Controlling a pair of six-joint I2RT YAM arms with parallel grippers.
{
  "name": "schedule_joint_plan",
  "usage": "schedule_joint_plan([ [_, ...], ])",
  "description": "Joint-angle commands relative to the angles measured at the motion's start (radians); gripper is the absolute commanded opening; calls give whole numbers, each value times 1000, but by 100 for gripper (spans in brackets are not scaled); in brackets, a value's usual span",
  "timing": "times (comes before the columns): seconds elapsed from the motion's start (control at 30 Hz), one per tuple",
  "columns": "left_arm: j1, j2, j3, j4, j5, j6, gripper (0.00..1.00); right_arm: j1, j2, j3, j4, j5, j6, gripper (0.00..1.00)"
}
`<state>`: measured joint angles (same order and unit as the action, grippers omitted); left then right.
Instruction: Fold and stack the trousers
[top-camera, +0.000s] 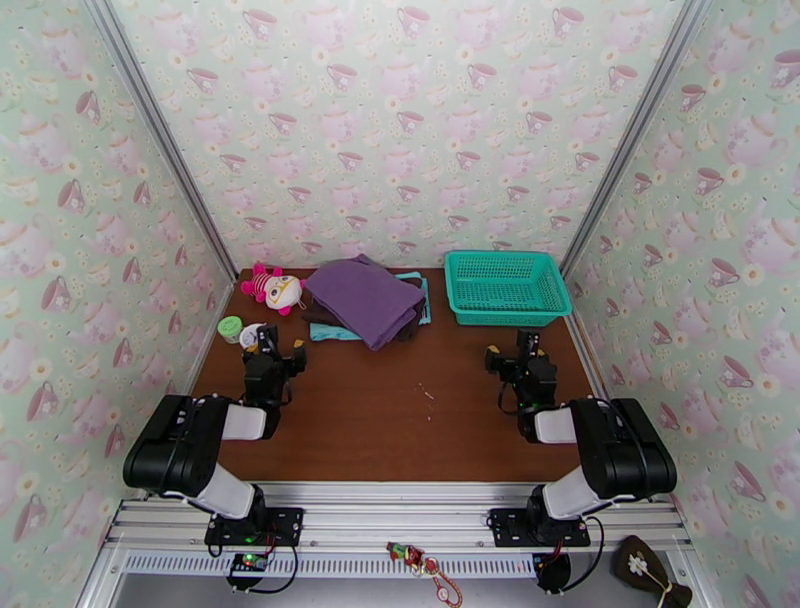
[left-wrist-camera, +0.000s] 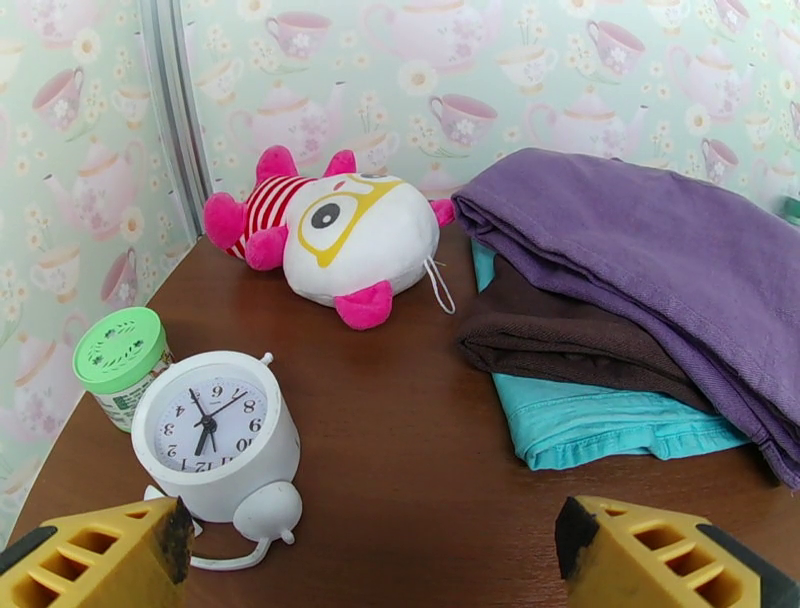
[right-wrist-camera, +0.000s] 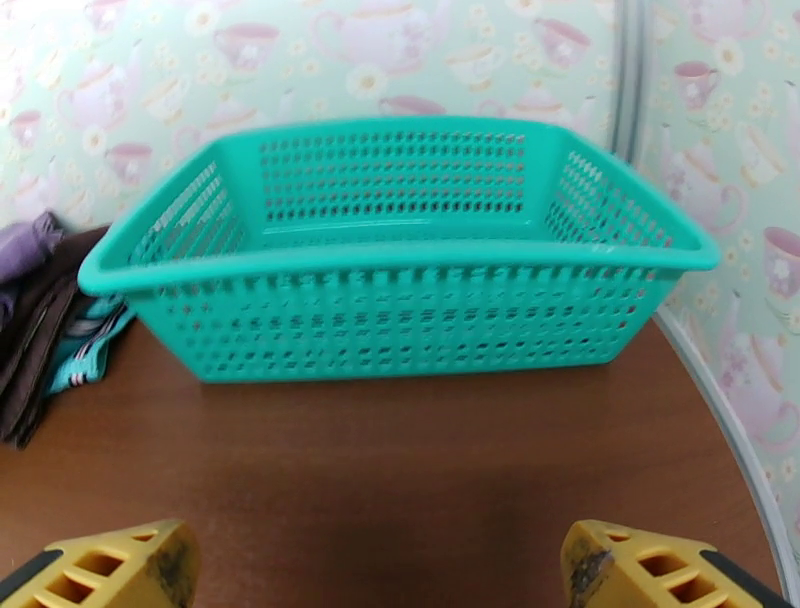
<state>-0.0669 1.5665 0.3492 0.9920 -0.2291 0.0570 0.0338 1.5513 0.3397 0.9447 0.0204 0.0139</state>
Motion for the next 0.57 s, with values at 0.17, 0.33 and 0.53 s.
schedule_joint_plan([
  [0.17,-4,9,-3,19,-16,14,100,3,-6,68,-72,16,7,99],
  [0.33,-4,9,0,16,-15,14,100,5,-8,68,-77,18,7,99],
  [0.53,-4,8,-4,25,-47,3,100,4,-7,67,-76,18,7,99],
])
